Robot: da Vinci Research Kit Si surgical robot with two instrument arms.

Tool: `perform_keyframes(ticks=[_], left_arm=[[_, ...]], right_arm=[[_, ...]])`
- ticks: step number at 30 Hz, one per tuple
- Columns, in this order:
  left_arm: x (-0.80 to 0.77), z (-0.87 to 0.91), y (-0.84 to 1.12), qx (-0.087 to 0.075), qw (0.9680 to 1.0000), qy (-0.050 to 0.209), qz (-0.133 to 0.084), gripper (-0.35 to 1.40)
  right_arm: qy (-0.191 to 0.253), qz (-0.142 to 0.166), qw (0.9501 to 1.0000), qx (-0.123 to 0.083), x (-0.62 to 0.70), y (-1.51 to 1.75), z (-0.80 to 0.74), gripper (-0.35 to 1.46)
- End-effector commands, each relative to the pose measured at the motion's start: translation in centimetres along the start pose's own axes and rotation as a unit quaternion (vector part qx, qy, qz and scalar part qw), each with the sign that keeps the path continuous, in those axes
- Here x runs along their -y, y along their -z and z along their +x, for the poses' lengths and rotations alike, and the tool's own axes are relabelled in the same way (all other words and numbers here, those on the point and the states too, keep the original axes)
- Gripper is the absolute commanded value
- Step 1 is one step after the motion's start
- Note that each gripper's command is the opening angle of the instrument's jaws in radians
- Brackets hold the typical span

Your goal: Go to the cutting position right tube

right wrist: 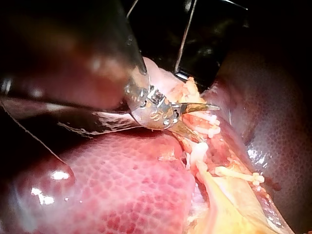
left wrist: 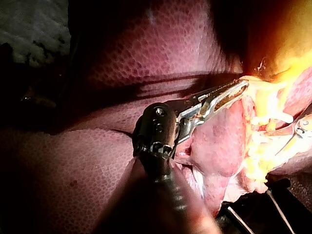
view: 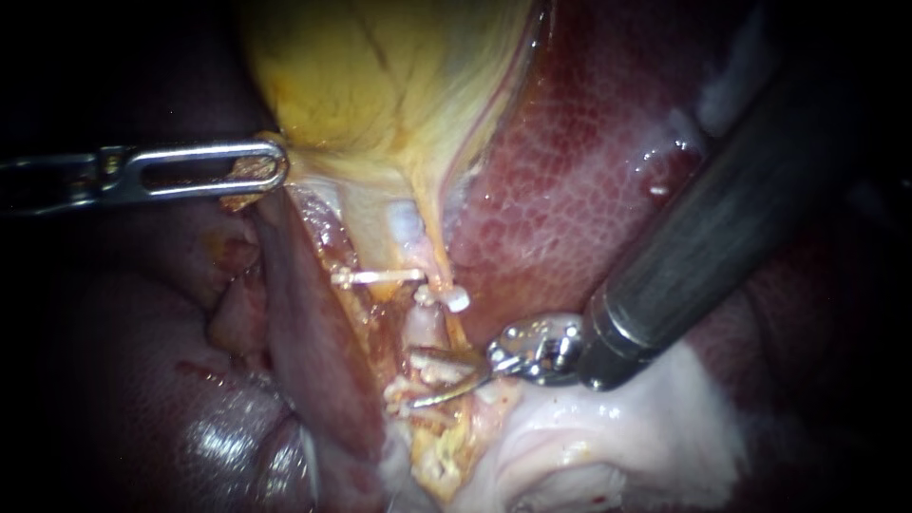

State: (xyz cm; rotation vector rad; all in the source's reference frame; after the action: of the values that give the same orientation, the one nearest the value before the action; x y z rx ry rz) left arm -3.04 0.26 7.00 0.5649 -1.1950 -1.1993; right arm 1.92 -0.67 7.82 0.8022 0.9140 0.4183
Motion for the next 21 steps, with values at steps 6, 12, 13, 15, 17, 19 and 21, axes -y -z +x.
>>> perform_keyframes(ticks=[6, 12, 13, 15, 17, 19, 21], left_arm=[[0.0, -0.01, 0.01, 0.0, 1.0, 0.0, 0.001, -0.35], [0.01, -0.01, 0.01, 0.0, 1.0, 0.0, 0.001, -0.35], [0.01, -0.01, 0.01, 0.0, 1.0, 0.0, 0.001, -0.35], [0.01, -0.01, 0.01, 0.0, 1.0, 0.0, 0.001, -0.35], [0.01, -0.01, 0.01, 0.0, 1.0, 0.0, 0.001, -0.35], [0.01, -0.01, 0.0, 0.0, 1.0, 0.0, 0.0, -0.35], [0.01, -0.01, 0.0, 0.0, 1.0, 0.0, 0.001, -0.35]], right_arm=[[-0.008, -0.011, 0.9999, -0.009, -0.05, 0.35, 0.1, 1.43], [-0.015, -0.025, 0.9995, -0.012, -0.16, 0.36, 0.09, 1.43], [-0.015, -0.026, 0.9995, -0.012, -0.19, 0.33, 0.08, 1.43], [-0.014, -0.028, 0.9994, -0.013, -0.22, 0.27, 0.07, 1.43], [-0.014, -0.03, 0.9994, -0.014, -0.25, 0.17, 0.06, 1.43], [-0.013, -0.034, 0.9992, -0.015, -0.27, 0.08, 0.06, 1.43], [-0.013, -0.031, 0.9994, -0.011, -0.26, -0.03, 0.07, 1.43]])
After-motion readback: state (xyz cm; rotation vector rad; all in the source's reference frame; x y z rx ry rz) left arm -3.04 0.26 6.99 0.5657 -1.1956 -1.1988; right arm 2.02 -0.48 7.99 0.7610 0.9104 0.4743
